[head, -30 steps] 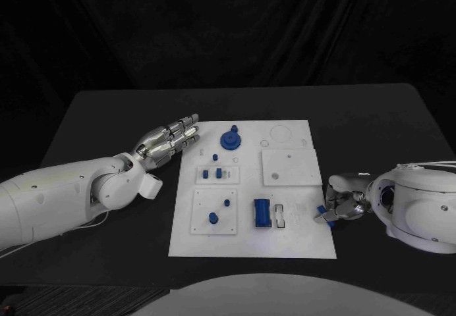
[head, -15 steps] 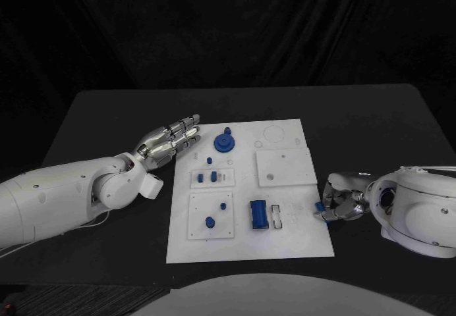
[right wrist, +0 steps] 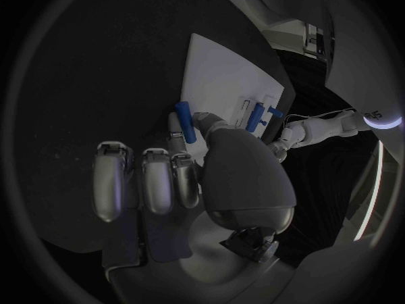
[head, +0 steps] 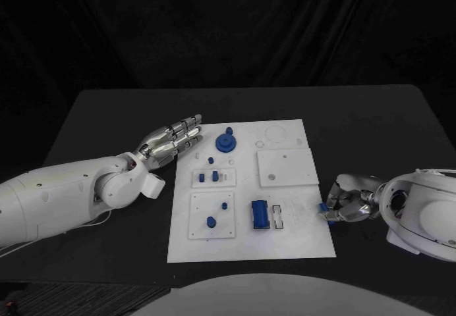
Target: Assemble the parts on the task board
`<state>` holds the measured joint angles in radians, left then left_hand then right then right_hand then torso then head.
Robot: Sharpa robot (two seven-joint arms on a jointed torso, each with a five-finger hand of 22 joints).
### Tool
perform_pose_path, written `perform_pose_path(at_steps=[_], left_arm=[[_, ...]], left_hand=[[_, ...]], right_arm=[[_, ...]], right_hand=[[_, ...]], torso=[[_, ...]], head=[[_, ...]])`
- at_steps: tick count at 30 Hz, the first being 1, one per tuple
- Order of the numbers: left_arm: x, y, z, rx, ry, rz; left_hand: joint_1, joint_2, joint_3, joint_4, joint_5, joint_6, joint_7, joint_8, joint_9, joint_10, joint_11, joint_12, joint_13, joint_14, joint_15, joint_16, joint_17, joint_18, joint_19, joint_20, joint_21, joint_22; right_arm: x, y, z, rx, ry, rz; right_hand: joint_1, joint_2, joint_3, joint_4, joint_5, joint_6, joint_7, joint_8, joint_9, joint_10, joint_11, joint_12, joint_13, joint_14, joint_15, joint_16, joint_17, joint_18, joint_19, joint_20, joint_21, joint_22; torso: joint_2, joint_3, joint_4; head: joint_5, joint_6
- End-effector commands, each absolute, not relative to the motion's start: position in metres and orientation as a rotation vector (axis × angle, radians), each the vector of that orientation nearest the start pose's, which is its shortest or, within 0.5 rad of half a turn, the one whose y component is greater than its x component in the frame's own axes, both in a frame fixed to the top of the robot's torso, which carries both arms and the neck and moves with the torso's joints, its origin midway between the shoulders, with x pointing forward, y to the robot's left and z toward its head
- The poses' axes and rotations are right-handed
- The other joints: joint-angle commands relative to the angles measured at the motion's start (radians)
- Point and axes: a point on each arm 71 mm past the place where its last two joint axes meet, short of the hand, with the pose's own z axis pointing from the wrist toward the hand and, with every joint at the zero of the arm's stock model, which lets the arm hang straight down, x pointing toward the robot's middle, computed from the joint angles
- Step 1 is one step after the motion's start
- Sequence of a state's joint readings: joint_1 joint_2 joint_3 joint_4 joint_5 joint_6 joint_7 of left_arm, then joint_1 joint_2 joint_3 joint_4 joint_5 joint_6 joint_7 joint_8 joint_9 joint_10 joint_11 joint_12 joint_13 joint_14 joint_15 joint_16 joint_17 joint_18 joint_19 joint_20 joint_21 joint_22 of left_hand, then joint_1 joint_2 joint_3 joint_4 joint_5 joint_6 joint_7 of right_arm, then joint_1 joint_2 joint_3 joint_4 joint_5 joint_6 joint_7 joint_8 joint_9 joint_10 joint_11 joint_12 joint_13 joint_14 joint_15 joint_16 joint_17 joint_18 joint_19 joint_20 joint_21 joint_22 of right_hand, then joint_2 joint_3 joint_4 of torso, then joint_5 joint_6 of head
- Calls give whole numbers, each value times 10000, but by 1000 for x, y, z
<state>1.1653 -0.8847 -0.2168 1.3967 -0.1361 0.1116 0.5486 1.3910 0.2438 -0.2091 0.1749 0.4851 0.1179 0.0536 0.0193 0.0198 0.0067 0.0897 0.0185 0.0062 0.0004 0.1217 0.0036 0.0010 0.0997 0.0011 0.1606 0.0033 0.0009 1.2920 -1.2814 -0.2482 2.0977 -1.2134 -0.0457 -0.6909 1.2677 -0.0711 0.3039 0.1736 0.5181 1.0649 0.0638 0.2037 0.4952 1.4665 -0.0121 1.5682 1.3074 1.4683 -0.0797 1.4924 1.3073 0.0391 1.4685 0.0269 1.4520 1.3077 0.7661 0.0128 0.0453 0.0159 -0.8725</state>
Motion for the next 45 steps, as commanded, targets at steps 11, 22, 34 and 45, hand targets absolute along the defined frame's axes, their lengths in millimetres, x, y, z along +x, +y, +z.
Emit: perform_pose_path(at_steps=[11, 22, 34, 45], left_arm=[[461, 249, -250, -9176, 16514, -17595], [461, 248, -250, -9172, 16518, -17625], [459, 247, -249, -9174, 16509, -17654], [459, 246, -249, -9164, 16544, -17703]], left_hand=[[-1, 88, -11, -75, 62, 20, -55, 29, 11, -8, 87, 83, 22, -4, -50, -36, -10, 210, -6, 72, -29, -6], [-8, 87, -15, -80, 62, 17, -55, 29, 11, -6, 96, 90, 24, -4, -51, -36, -10, 215, -6, 75, -29, -6], [-12, 87, -17, -85, 64, 32, -55, 33, 14, -4, 101, 96, 26, -4, -52, -36, -10, 219, -5, 78, -28, -5], [-14, 88, -18, -93, 66, 40, -55, 35, 15, -4, 109, 96, 25, -4, -53, -36, -10, 223, -5, 81, -28, -5]], right_arm=[[344, -252, -186, 4812, 23196, 4117], [345, -231, -199, 6401, 23895, 5103], [342, -212, -215, 6680, 24052, 5474], [341, -202, -222, 6593, 24209, 5609]], right_hand=[[-300, -62, 1939, -1743, 315, 160, -36, 123, 117, 1043, -44, 26, 2634, 633, -7, -36, 390, -83, 459, 42, -34, 2226], [-365, -51, 1994, -1756, 355, 143, -30, 133, 135, 1043, -46, 26, 2634, 626, -7, -50, 353, -80, 453, 42, -45, 2222], [-442, -35, 2021, -1750, 311, 106, -26, 139, 156, 1043, -41, 26, 2634, 613, -2, -75, 287, -64, 420, 44, -114, 2199], [-506, -24, 2032, -1742, 276, 92, -25, 156, 179, 1043, -39, 26, 2634, 604, 1, -92, 249, -41, 376, 47, -208, 2168]], torso=[[8, -4, 21], [34, 2, 14], [18, 4, -13], [6, 3, 14]], head=[[29, -1], [88, -1], [115, -1], [115, -1]])
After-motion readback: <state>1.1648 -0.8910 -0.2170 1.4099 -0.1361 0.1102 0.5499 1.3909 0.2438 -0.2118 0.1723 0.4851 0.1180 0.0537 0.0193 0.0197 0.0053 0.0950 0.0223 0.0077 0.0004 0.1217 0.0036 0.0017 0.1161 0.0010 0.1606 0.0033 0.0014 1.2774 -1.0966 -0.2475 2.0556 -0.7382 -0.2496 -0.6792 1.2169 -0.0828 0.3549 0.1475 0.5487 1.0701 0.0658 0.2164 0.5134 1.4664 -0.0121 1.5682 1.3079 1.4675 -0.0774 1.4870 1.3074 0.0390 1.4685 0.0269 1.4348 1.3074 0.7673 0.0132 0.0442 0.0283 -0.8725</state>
